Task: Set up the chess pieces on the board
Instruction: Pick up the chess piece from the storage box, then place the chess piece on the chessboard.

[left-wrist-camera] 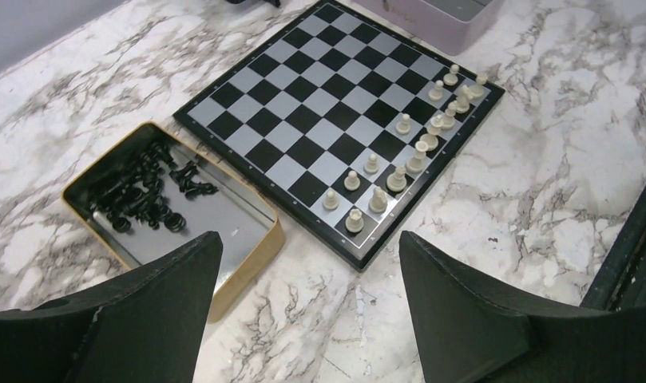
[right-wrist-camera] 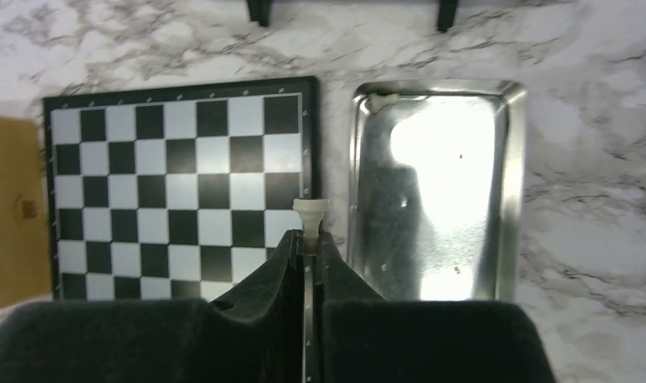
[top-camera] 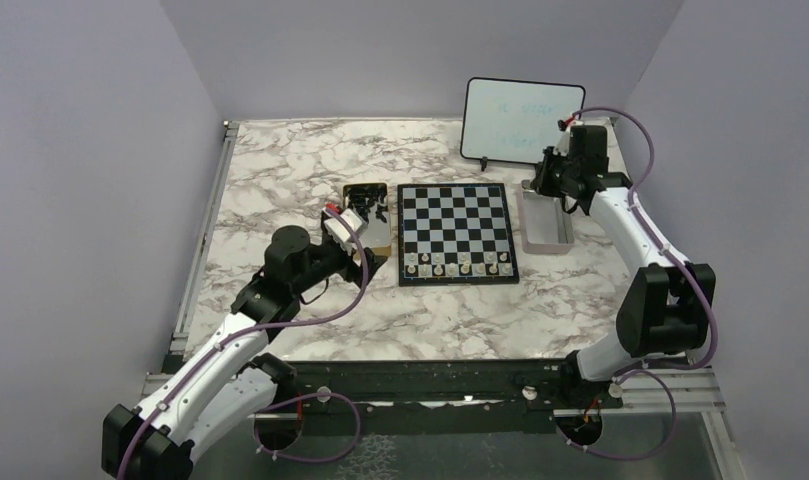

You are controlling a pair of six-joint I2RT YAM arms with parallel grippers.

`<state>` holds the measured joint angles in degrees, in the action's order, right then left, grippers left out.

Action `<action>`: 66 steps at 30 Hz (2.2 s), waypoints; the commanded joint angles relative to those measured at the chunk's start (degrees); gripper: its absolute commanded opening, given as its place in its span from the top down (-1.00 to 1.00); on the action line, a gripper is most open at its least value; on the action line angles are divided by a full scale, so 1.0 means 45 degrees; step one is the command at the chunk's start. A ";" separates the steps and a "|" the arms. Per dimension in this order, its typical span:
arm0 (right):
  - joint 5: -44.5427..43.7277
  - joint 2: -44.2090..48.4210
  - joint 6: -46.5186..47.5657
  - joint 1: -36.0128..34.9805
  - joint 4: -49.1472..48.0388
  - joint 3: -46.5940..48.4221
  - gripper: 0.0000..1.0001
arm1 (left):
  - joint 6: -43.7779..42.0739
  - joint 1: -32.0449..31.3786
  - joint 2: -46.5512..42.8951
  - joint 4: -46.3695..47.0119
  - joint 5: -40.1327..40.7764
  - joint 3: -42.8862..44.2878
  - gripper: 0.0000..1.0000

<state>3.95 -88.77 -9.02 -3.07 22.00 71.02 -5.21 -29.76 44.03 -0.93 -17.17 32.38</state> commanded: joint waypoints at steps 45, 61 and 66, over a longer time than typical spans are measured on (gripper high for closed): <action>0.9827 0.2415 -0.3625 -0.7136 -0.2363 -0.2756 0.90 | -1.2097 -0.2478 0.3632 -0.1765 -0.5317 0.2687 -0.11; 0.9622 0.2483 -0.3283 -0.7179 -0.1860 -0.2476 0.86 | -1.1929 -0.2509 0.3799 -0.1927 -0.5265 0.2968 0.39; 0.8737 0.2722 -0.3722 -0.7169 -0.2288 -0.2619 0.87 | -1.0766 -0.2511 0.4147 -0.1958 -0.5114 0.3282 0.52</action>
<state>46.19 -77.36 -24.47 -34.94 13.82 58.43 -58.15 -40.73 61.23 -9.15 -39.88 44.49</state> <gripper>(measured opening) 0.098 0.258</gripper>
